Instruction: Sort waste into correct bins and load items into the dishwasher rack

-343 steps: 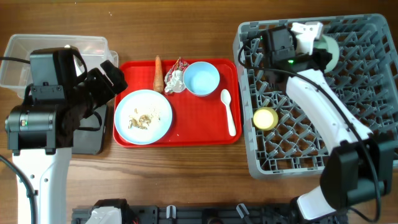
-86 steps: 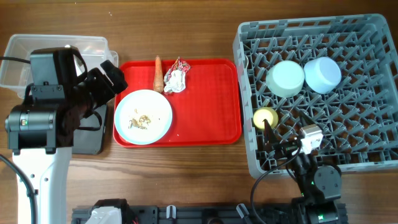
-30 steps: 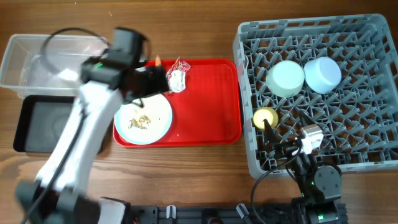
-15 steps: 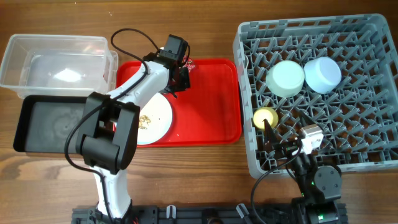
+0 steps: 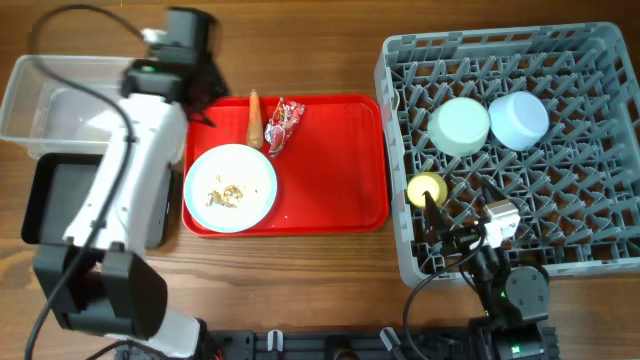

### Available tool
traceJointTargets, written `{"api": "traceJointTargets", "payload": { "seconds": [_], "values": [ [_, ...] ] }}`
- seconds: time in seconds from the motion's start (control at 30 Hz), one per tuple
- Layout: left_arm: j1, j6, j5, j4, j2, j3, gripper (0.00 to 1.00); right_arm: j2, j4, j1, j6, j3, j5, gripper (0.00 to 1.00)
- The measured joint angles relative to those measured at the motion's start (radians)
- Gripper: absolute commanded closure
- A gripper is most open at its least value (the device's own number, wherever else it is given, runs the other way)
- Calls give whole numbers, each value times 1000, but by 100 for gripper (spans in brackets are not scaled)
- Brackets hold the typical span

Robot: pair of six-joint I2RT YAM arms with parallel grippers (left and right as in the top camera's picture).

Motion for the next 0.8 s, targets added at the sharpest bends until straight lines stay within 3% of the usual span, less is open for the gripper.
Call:
{"api": "traceJointTargets", "payload": {
  "seconds": [0.03,0.1,0.13,0.17,0.2,0.33,0.5,0.67,0.8],
  "values": [
    [21,-4,-4,19,7,0,90,0,0,0,0,0,0,0],
    [143,-11,-2,84,60,0,66,0,0,0,0,0,0,0],
    [174,-14,-3,94,77,0,47,0,0,0,0,0,0,0],
    [212,-35,-2,101,99,0,16,0,0,0,0,0,0,0],
    [238,-43,-1,100,111,-1,4,0,0,0,0,0,0,0],
    [285,-52,137,111,120,-3,6,0,0,0,0,0,0,1],
    [158,122,339,82,121,-3,12,0,0,0,0,0,0,0],
    [-132,259,259,87,162,-3,11,0,0,0,0,0,0,0],
    [-250,301,187,150,303,-3,15,0,0,0,0,0,0,0]
  ]
}}
